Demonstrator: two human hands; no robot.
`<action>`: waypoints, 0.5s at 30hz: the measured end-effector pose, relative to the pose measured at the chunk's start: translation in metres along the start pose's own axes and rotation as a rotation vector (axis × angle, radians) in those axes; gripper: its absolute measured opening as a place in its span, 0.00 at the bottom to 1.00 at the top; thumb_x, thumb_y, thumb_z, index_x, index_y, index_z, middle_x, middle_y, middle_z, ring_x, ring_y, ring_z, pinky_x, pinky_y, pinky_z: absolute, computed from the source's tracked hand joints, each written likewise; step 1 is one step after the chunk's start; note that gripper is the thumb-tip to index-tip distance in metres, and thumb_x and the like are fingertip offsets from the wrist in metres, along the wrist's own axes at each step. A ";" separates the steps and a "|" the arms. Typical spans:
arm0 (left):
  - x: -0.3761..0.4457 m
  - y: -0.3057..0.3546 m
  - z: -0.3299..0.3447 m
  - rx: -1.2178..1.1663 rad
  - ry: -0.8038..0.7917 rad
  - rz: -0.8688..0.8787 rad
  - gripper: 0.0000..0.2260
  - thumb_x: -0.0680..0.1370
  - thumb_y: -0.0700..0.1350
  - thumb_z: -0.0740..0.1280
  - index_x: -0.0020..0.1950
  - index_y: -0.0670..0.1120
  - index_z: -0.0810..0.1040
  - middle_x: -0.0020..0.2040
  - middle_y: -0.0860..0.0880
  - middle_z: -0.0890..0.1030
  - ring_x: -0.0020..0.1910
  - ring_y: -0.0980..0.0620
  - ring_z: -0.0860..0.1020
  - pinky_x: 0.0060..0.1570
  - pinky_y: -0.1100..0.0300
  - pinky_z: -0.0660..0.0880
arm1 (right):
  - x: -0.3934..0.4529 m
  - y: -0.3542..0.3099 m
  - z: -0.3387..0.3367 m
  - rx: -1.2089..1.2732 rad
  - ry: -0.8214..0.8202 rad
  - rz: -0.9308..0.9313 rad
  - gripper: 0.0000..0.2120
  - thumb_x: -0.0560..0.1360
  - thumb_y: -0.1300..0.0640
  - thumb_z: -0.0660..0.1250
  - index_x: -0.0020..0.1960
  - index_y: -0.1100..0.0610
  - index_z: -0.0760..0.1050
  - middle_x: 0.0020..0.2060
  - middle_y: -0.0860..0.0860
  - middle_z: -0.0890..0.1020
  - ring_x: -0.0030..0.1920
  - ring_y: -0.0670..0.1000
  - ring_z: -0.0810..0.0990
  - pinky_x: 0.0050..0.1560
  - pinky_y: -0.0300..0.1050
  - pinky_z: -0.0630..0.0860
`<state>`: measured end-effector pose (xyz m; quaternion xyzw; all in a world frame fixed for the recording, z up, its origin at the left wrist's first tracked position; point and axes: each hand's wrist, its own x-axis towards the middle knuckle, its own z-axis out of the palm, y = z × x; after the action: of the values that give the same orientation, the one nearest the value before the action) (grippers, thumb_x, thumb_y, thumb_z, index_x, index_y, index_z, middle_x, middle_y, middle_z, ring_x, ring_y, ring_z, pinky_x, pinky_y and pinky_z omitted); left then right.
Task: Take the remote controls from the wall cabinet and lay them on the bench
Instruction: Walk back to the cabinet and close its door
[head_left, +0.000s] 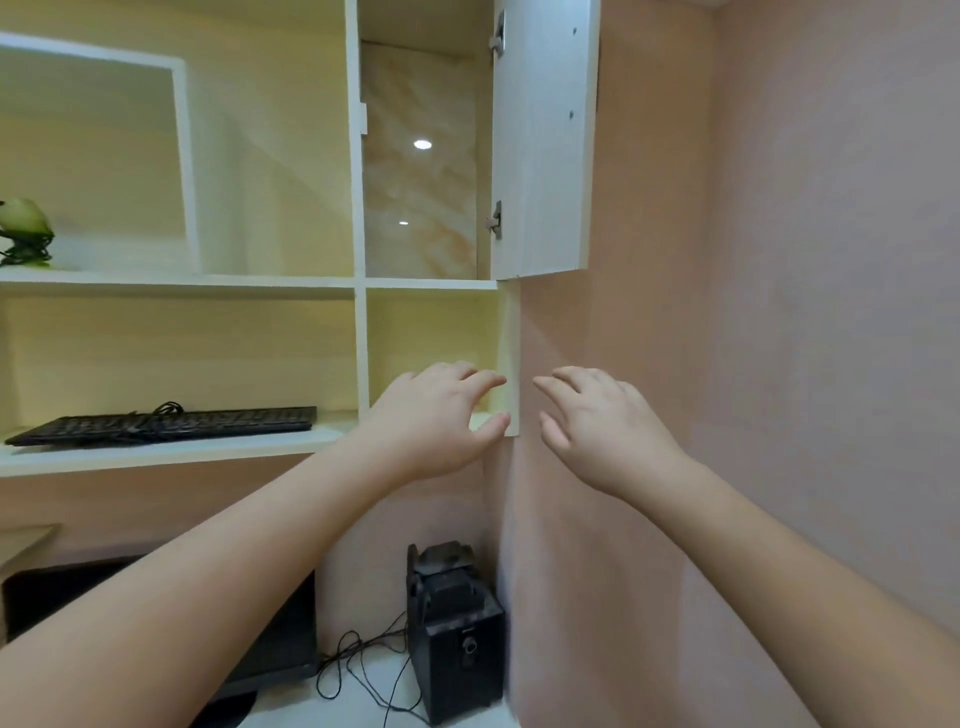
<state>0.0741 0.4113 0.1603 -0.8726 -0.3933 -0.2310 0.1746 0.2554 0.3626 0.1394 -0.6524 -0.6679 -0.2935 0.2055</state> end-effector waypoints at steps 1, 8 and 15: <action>0.011 0.002 0.000 0.003 0.016 -0.004 0.24 0.79 0.62 0.53 0.75 0.57 0.62 0.72 0.53 0.69 0.71 0.51 0.66 0.65 0.51 0.67 | 0.009 0.008 0.001 0.007 0.014 -0.004 0.22 0.80 0.48 0.53 0.73 0.50 0.62 0.71 0.49 0.67 0.71 0.51 0.64 0.66 0.47 0.61; 0.076 0.010 -0.001 -0.018 0.080 -0.033 0.23 0.80 0.61 0.53 0.74 0.57 0.63 0.71 0.53 0.70 0.70 0.51 0.67 0.65 0.51 0.68 | 0.064 0.054 0.002 0.048 0.081 0.001 0.23 0.80 0.48 0.53 0.74 0.50 0.61 0.71 0.49 0.66 0.71 0.51 0.62 0.66 0.49 0.61; 0.124 0.000 0.003 -0.110 0.136 -0.032 0.22 0.80 0.59 0.55 0.74 0.57 0.64 0.72 0.55 0.69 0.70 0.53 0.67 0.65 0.53 0.68 | 0.107 0.085 0.003 0.087 0.150 0.068 0.22 0.80 0.49 0.53 0.72 0.51 0.63 0.70 0.49 0.68 0.69 0.51 0.66 0.64 0.49 0.64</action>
<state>0.1473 0.4875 0.2252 -0.8567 -0.3811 -0.3139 0.1492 0.3328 0.4426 0.2178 -0.6413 -0.6401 -0.3052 0.2931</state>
